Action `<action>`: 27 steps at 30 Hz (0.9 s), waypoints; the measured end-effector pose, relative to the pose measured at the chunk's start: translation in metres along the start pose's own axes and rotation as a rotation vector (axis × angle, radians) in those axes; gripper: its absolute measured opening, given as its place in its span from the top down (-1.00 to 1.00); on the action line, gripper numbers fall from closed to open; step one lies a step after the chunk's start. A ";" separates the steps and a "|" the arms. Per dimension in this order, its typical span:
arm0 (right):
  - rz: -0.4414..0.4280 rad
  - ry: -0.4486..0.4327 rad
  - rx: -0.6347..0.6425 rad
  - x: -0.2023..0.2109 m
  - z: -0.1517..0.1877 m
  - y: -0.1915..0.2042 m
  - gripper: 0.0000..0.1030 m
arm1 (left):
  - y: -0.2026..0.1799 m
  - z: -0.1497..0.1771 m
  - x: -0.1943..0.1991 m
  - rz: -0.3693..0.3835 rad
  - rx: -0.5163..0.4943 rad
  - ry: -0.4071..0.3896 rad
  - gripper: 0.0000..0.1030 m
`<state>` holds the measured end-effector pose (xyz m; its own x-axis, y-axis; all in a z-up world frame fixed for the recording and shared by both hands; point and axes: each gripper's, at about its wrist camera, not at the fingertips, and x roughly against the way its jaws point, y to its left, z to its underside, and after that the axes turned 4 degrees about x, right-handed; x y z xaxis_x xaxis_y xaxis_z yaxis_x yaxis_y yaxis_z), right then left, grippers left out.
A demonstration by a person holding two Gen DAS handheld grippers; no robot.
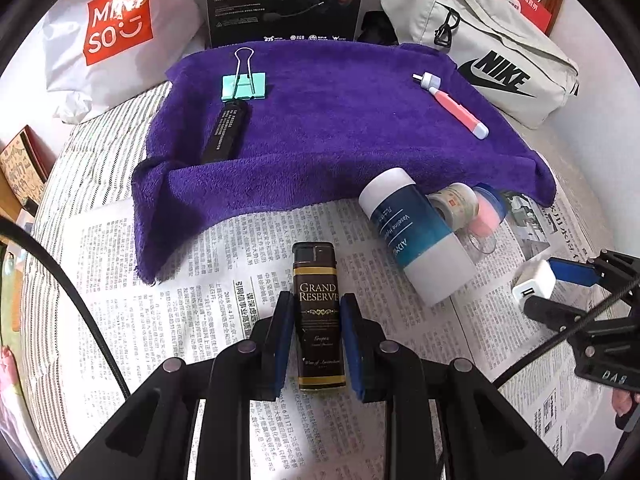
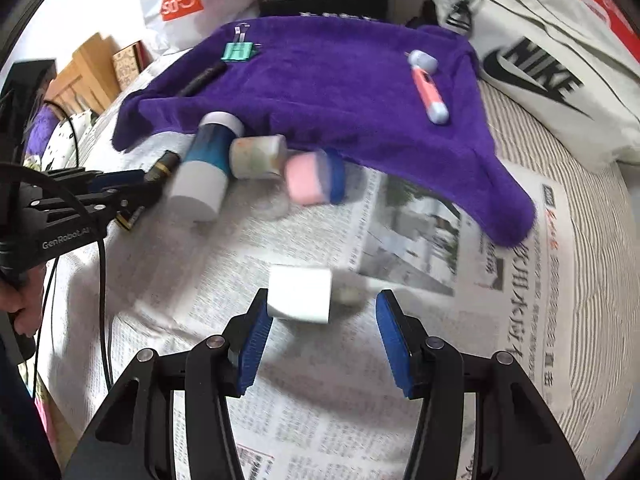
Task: Organize rigid objects
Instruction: 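Close the right gripper on the white charger cube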
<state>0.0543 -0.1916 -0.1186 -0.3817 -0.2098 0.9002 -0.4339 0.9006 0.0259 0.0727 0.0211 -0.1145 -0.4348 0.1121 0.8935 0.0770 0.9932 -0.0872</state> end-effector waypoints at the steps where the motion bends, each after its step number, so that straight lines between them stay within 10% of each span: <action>1: 0.003 0.001 -0.005 0.001 0.002 -0.003 -0.02 | 0.001 0.000 0.000 0.003 0.004 -0.002 0.55; 27: 0.017 -0.060 0.042 -0.004 0.005 -0.002 0.15 | -0.006 0.001 0.000 -0.047 -0.008 -0.003 0.54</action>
<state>0.0525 -0.1946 -0.1243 -0.4374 -0.2182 0.8724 -0.4604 0.8876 -0.0089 0.0716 0.0156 -0.1143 -0.4412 0.0658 0.8950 0.0640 0.9971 -0.0418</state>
